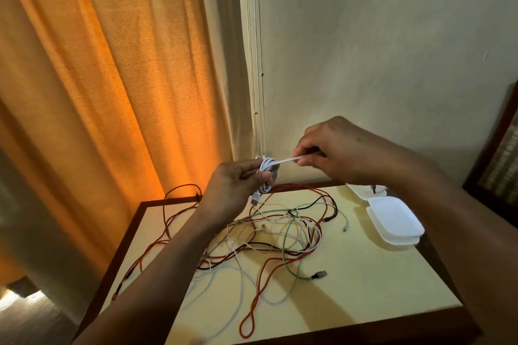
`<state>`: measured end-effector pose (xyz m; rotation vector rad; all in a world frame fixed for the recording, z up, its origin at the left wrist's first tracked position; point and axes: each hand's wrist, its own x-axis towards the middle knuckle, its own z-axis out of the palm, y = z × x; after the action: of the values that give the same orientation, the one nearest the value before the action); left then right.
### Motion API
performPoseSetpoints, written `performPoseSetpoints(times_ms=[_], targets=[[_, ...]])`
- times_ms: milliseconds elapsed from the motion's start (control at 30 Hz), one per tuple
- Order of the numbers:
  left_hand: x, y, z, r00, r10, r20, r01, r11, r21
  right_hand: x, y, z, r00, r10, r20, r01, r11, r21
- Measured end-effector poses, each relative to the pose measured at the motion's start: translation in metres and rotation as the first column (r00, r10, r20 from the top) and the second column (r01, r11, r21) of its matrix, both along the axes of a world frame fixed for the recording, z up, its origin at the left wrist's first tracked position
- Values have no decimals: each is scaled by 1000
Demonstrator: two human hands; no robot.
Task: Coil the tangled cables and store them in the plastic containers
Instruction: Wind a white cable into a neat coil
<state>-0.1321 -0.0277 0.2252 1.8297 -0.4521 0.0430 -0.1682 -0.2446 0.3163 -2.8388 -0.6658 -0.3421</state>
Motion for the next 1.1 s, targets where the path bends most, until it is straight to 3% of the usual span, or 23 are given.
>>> performPoseSetpoints(times_ms=[67, 167, 267, 367, 467, 533, 600, 700, 800, 933, 1100], targets=[[1, 4, 0, 996, -55, -64, 53, 998, -26, 0, -7, 13, 999, -24, 42, 26, 997, -66], [-2, 8, 3, 951, -229, -206, 188, 961, -201, 10, -19, 24, 981, -40, 190, 58, 994, -91], [-6, 8, 9, 904, -357, -234, 254, 891, -377, 28, -27, 13, 946, -110, 306, 140, 987, -79], [-8, 6, 14, 899, -379, -220, 242, 848, -472, 41, -31, -19, 957, -189, 220, 193, 981, 3], [-9, 3, 14, 908, -353, -226, 213, 853, -477, 45, -29, -52, 973, -193, 130, 155, 954, 257], [-9, 3, 11, 907, -344, -242, 188, 846, -498, 43, -21, -69, 956, -275, 104, 182, 832, 525], [-10, 0, 8, 899, -347, -265, 169, 836, -522, 41, -9, -83, 930, -366, 23, 216, 597, 772], [-13, -7, 4, 872, -385, -301, 158, 805, -571, 38, 6, -95, 941, -316, -124, 220, 288, 932], [-15, -8, 3, 855, -405, -323, 147, 787, -599, 37, 10, -97, 960, -232, -159, 204, 185, 961], [-14, -5, 7, 844, -425, -329, 145, 770, -622, 34, 12, -99, 978, -130, -163, 183, 162, 970], [-12, -9, 4, 834, -441, -333, 148, 759, -634, 30, 21, -101, 961, 177, -212, 233, -105, 967]])
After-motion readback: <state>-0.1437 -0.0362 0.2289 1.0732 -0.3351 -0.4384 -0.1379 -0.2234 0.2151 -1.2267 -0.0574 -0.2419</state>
